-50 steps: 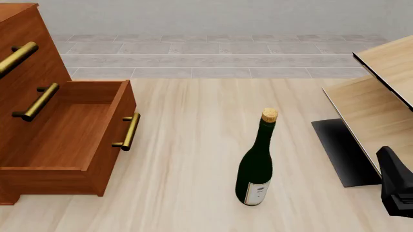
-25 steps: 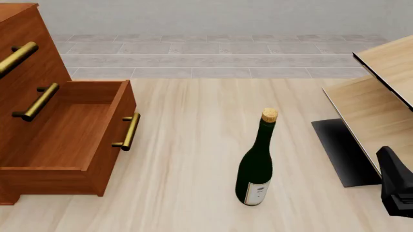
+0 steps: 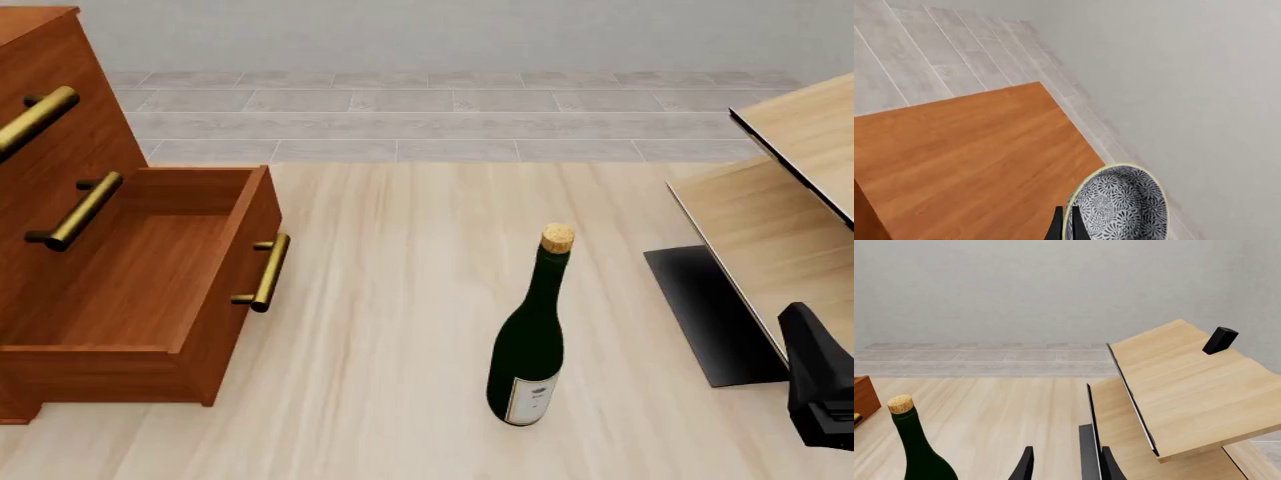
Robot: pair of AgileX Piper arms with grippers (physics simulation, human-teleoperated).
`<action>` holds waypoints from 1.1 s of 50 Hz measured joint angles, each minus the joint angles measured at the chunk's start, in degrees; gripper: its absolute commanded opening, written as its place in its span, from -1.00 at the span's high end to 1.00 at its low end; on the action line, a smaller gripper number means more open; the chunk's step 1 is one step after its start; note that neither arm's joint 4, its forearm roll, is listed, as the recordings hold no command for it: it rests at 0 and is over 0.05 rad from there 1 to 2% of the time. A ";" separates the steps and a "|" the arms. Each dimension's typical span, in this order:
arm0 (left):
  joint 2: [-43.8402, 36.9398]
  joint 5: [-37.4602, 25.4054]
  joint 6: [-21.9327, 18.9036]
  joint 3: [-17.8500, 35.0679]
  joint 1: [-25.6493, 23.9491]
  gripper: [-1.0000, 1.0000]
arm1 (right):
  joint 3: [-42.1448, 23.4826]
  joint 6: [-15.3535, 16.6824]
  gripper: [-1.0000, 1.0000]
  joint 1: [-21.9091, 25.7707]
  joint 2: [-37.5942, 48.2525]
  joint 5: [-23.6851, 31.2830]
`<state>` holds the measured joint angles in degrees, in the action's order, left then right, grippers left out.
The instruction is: Put the bowl on top of the cabinet.
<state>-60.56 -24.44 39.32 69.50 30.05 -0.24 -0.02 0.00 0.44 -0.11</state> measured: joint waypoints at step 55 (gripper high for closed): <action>-4.99 0.30 3.53 -2.63 5.07 1.00 | 0.00 0.00 -1.00 0.00 0.00 0.00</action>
<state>-65.55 -24.15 42.86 66.87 35.13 -0.24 -0.02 0.00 0.44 -0.11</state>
